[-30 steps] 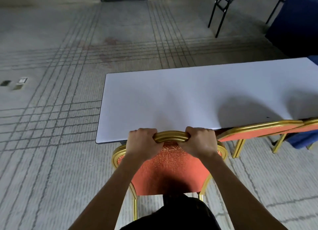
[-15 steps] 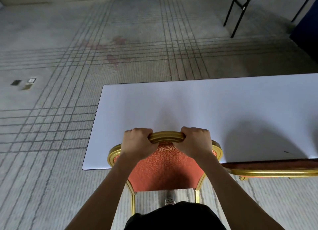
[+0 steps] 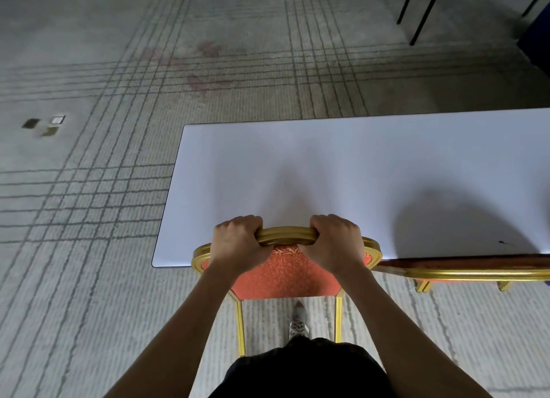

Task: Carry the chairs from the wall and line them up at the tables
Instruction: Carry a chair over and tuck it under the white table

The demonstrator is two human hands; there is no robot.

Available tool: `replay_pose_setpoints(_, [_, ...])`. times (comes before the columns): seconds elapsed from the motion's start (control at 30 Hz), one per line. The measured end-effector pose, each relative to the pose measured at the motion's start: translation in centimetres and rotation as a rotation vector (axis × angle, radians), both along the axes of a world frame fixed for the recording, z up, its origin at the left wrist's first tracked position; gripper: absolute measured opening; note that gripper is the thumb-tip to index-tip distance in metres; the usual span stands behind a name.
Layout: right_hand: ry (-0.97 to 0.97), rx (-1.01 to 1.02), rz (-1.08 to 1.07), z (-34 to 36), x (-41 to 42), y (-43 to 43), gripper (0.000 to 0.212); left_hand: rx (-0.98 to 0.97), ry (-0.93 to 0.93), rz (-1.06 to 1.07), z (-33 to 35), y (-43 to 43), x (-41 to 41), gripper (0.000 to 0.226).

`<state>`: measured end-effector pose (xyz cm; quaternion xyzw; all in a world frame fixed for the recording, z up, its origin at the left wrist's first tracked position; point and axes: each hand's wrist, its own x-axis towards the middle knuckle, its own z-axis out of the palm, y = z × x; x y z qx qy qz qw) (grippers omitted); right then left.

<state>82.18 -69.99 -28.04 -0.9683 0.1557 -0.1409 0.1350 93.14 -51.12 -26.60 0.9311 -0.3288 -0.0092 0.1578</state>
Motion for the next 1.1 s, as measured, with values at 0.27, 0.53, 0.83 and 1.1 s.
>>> replay_pose_setpoints(0.27, [0.161, 0.087, -0.008, 0.0, -5.7, 3.6, 0.036, 0.048, 0.191, -0.159, -1.0, 3.1, -4.8, 0.025])
replay_pose_setpoints(0.53, [0.393, 0.206, -0.022, -0.5, -14.5, 9.1, 0.036, 0.033, 0.307, -0.226, -4.2, 8.8, -13.4, 0.028])
replay_pose_setpoints(0.83, [0.585, 0.25, 0.059, -2.0, -21.4, 12.9, 0.041, 0.091, 0.444, -0.293, -6.5, 13.2, -20.4, 0.045])
replay_pose_setpoints(1.1, [0.54, 0.277, 0.097, -5.4, -27.6, 16.0, 0.036, 0.212, 0.564, -0.24, -8.3, 15.7, -26.8, 0.047])
